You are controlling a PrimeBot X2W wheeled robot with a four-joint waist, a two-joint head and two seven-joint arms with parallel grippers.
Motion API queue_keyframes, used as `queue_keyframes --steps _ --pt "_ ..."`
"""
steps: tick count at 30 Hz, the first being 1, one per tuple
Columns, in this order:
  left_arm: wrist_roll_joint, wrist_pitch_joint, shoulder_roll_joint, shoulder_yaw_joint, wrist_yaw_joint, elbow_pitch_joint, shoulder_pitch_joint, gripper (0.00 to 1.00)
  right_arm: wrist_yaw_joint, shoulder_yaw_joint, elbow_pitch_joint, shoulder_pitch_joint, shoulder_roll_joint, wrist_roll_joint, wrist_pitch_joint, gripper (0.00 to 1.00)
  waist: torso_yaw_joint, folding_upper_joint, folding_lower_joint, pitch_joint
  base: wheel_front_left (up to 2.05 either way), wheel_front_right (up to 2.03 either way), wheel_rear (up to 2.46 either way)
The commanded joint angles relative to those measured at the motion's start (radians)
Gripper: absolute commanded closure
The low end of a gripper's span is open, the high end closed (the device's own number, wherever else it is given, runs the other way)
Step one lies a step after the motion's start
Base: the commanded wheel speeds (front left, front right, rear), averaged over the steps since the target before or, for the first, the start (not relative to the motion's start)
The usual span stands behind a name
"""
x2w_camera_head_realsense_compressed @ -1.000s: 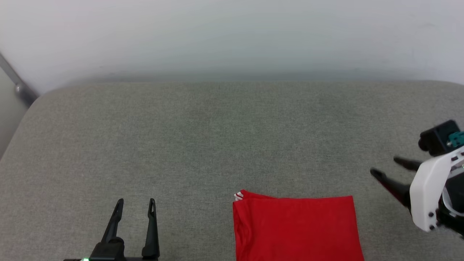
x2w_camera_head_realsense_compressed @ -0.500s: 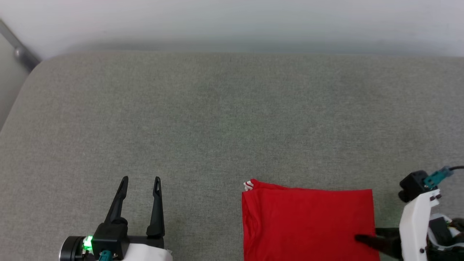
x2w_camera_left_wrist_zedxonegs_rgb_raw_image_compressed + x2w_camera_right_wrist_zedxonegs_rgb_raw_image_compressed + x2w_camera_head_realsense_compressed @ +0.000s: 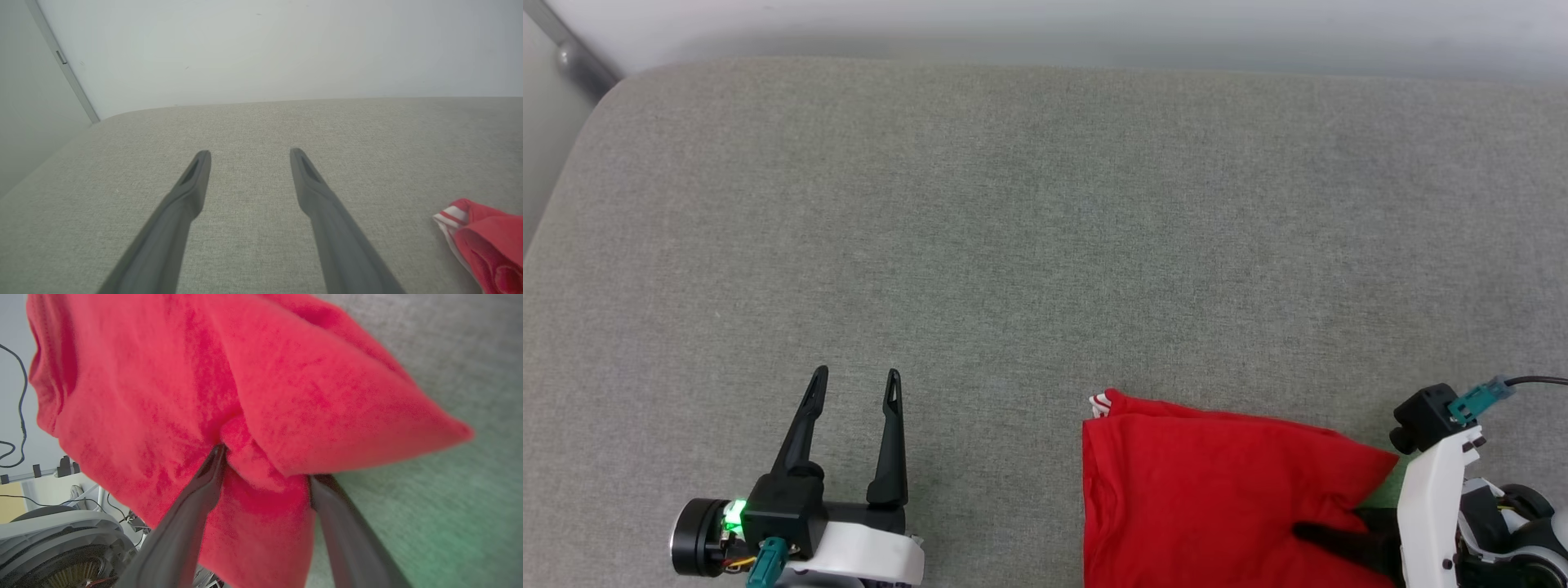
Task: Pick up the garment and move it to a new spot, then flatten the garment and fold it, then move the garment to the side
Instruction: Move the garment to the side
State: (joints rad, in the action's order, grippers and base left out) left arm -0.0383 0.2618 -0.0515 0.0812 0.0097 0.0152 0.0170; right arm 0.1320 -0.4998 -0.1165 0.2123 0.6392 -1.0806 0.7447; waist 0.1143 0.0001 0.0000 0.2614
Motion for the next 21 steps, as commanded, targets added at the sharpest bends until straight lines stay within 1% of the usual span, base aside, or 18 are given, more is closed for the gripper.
queue_keyframes --steps 1,6,10,15,19,21 --pt "0.004 0.004 0.002 -0.002 0.003 -0.004 -0.004 0.00 -0.003 -0.043 -0.028 0.000 -0.025 0.010 -0.020 1.00 0.000 -0.0001 0.0000 -0.006 0.00 0.00 0.00" --pt "-0.006 0.004 0.002 -0.007 0.009 -0.013 0.022 0.00 -0.002 -0.068 0.006 0.051 0.034 0.012 -0.082 1.00 -0.017 -0.0001 0.0000 -0.051 0.00 0.00 0.00" --pt "-0.013 0.004 0.002 -0.016 0.016 -0.006 0.050 0.00 -0.002 -0.104 0.061 0.098 0.092 0.035 -0.109 1.00 -0.057 -0.0001 0.0000 -0.092 0.00 0.00 0.00" --pt "-0.021 0.004 0.002 -0.030 0.022 0.005 0.076 0.00 -0.002 -0.141 0.132 0.179 0.174 0.074 -0.106 1.00 -0.142 -0.0001 0.0000 -0.114 0.00 0.00 0.00" --pt "-0.027 0.003 0.002 -0.043 0.028 0.020 0.067 0.00 -0.002 -0.179 0.166 0.262 0.248 0.123 -0.081 1.00 -0.228 -0.0001 0.0000 -0.089 0.00 0.00 0.00" --pt "-0.026 0.003 0.001 -0.052 0.033 0.031 0.057 0.00 -0.002 -0.190 0.166 0.312 0.272 0.143 -0.073 1.00 -0.275 -0.0001 0.0000 -0.063 0.00 0.00 0.00"
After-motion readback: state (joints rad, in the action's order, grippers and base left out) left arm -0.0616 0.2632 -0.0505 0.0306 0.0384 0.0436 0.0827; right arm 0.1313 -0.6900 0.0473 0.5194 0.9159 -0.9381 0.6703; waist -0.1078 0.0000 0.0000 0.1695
